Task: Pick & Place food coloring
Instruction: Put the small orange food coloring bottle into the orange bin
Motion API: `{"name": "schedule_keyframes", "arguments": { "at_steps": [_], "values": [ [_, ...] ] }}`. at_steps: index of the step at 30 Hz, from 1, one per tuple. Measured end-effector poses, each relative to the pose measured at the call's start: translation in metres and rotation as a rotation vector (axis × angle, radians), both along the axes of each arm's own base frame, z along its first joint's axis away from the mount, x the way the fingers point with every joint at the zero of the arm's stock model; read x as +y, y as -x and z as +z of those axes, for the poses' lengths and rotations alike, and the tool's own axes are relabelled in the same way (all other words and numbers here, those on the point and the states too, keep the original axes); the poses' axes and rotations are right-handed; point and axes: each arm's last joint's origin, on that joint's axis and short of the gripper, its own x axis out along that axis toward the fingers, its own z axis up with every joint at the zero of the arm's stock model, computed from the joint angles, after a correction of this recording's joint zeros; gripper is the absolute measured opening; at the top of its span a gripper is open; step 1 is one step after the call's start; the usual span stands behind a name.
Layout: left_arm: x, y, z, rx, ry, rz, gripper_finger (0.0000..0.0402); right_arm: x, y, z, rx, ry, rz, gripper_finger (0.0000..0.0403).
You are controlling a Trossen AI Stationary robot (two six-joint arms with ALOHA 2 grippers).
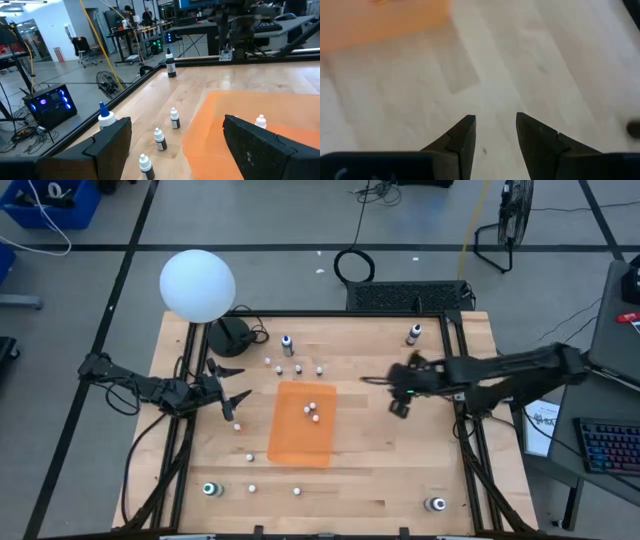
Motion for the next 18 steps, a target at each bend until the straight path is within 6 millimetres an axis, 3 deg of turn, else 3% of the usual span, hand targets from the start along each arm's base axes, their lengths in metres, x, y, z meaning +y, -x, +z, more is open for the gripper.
{"name": "schedule_keyframes", "arguments": {
  "at_steps": [4, 7, 13, 18],
  "values": [
    [0.000, 0.000, 0.000, 0.000, 0.000, 0.000, 0.0310, -0.004, 0.041, -0.022, -0.231, 0.013, -0.060, 0.0129],
    [0.000, 0.000, 0.000, 0.000, 0.000, 0.000, 0.0310, -0.006, 0.061, -0.036, -0.413, -0.001, -0.062, 0.0129],
    [0.000, 0.000, 0.000, 0.000, 0.000, 0.000, 0.0310, -0.007, 0.079, -0.059, -0.712, 0.039, -0.003, 0.0129],
    [0.000, 0.000, 0.000, 0.000, 0.000, 0.000, 0.0310, -0.006, 0.085, -0.074, -0.797, 0.084, 0.068, 0.0130]
  ]
}}
